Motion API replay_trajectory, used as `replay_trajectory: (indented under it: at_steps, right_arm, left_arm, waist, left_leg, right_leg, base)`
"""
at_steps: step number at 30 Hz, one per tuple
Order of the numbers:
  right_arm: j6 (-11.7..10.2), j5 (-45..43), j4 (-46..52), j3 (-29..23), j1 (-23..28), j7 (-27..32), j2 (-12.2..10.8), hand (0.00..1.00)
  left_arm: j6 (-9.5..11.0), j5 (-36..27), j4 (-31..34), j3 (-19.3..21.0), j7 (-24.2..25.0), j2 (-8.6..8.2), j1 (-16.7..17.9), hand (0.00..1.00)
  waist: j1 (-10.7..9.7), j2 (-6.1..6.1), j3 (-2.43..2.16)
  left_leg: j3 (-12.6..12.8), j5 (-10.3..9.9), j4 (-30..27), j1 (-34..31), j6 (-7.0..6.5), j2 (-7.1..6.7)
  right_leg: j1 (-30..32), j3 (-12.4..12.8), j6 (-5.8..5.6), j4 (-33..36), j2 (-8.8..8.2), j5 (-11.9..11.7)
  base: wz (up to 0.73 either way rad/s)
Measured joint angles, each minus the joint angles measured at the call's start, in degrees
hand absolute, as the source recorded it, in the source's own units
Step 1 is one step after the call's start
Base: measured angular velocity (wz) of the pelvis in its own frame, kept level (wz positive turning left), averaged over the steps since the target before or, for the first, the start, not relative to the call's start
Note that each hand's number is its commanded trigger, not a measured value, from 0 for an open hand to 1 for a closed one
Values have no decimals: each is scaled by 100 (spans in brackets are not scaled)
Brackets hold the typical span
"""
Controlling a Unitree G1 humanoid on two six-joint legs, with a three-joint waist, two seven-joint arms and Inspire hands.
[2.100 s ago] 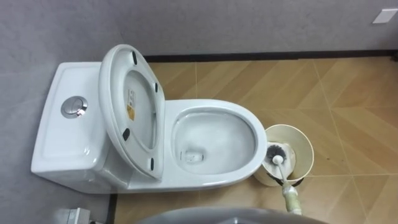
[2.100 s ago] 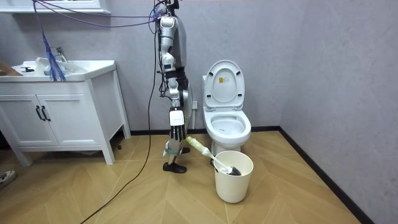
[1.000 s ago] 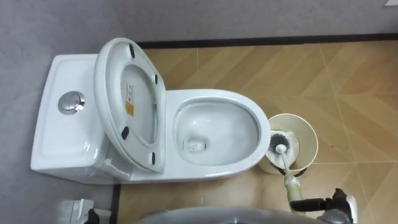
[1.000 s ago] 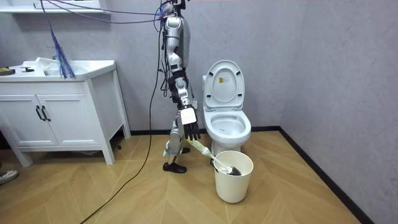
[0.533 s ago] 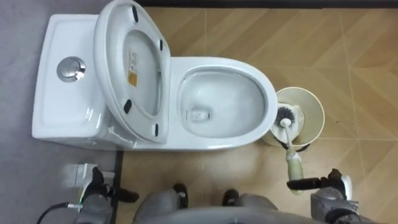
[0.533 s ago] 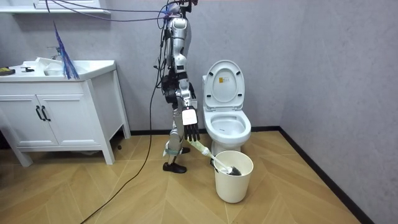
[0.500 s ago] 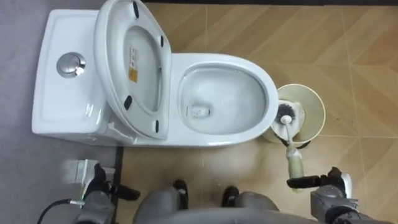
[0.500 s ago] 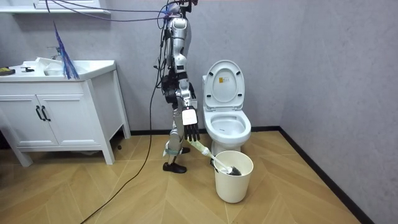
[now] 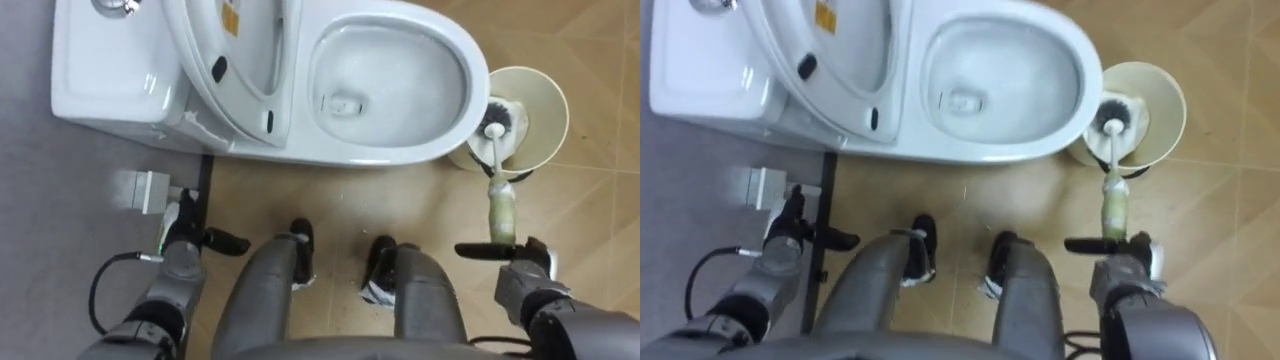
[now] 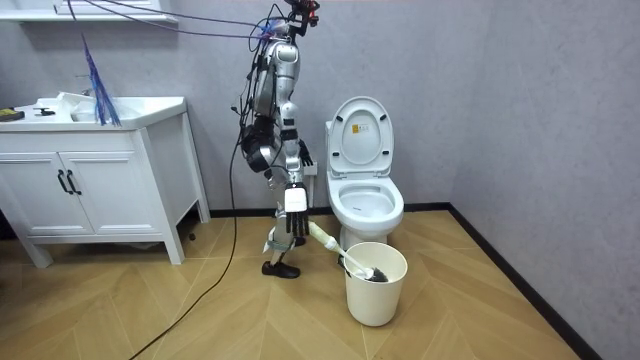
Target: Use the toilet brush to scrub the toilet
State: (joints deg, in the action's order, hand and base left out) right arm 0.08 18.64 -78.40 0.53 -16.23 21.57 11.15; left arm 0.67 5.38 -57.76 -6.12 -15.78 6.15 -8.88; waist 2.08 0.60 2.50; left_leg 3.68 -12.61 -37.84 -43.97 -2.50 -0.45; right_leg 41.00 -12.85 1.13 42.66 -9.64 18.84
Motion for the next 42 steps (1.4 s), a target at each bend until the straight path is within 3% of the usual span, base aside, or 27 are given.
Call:
replay_trajectory:
  at_steps: [5,13,20,31,38,42]
  right_arm:
    - [2,59,64,234,-256,-73,278,0]
    - [30,255,222,393,-435,-104,663,0]
    - [29,251,265,392,-578,-88,722,0]
    - [-7,174,585,376,-562,362,774,0]
    - [-6,153,706,385,-551,405,884,0]
    - [-1,176,608,394,-596,404,913,0]
  left_arm:
    - [20,-144,575,-264,-43,18,-38,0]
    - [-3,-479,981,-587,-55,52,-46,0]
    - [-6,-593,1074,-658,-30,55,-20,0]
    - [17,-574,1463,-680,-97,65,164,0]
    - [17,-568,1511,-839,-131,163,241,0]
    - [14,-576,1524,-997,-129,312,284,0]
  waist:
    - [20,50,20]
    - [261,142,21]
    - [319,219,17]
    - [265,197,19]
    - [261,191,18]
    - [255,189,19]
  left_leg:
    - [-16,-30,-384,-594,-24,28]
    - [-19,-56,-811,-1205,-28,-23]
    - [1,-75,-973,-1443,-35,-28]
    - [7,-172,-1151,-1543,-45,-39]
    - [13,-188,-1205,-1563,-66,-25]
    - [1,-226,-1304,-1596,-72,-22]
  right_leg:
    - [570,34,29,375,-23,22]
    - [1198,58,95,939,-158,143]
    - [1436,11,141,1148,-250,212]
    - [1519,3,145,1327,-335,315]
    - [1519,-5,143,1345,-338,313]
    - [1540,6,132,1423,-335,339]
  base:
    - [0]
    - [5]
    - [3]
    - [1]
    - [0]
    - [0]
